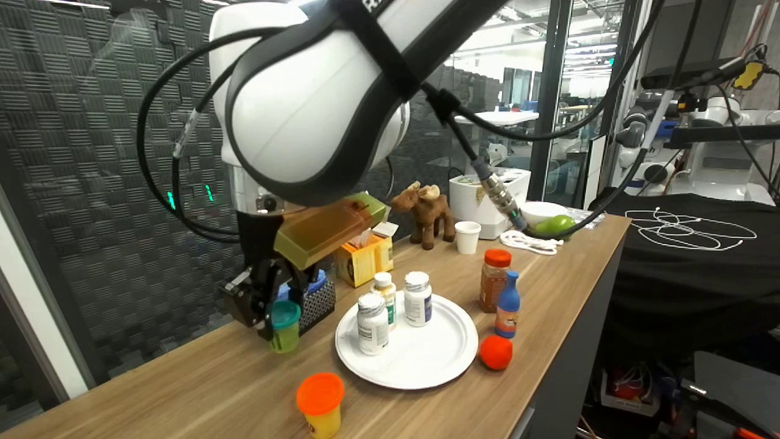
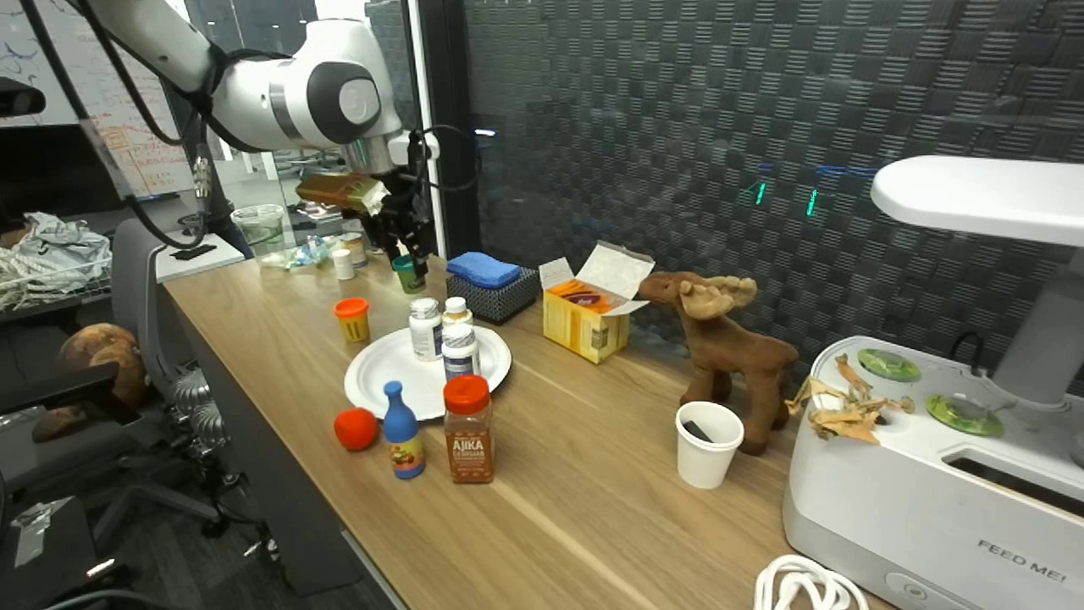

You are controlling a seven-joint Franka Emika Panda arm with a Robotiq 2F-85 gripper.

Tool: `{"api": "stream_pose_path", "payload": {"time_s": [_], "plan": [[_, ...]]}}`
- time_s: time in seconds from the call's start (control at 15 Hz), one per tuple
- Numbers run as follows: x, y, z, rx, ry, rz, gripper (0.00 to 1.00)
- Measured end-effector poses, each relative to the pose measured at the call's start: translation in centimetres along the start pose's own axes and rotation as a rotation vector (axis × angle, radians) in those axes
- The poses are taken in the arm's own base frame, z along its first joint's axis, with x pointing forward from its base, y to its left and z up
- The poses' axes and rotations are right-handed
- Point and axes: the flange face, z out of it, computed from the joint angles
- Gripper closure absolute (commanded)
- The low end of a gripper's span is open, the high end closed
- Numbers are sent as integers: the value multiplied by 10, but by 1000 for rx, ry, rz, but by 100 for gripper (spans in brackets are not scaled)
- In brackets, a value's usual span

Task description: Put the bottles and the orange plushie surrounding the white plate on the white plate

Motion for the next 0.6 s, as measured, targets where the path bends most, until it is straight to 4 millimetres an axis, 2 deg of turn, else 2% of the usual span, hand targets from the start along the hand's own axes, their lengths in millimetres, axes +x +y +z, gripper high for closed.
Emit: {"api": "stream_pose_path", "payload": {"time_s": [0.33,0.6], "plan": [[-13,15,-62,-54,45,56,72],[-43,26,-93,-122,45,103,72]]}}
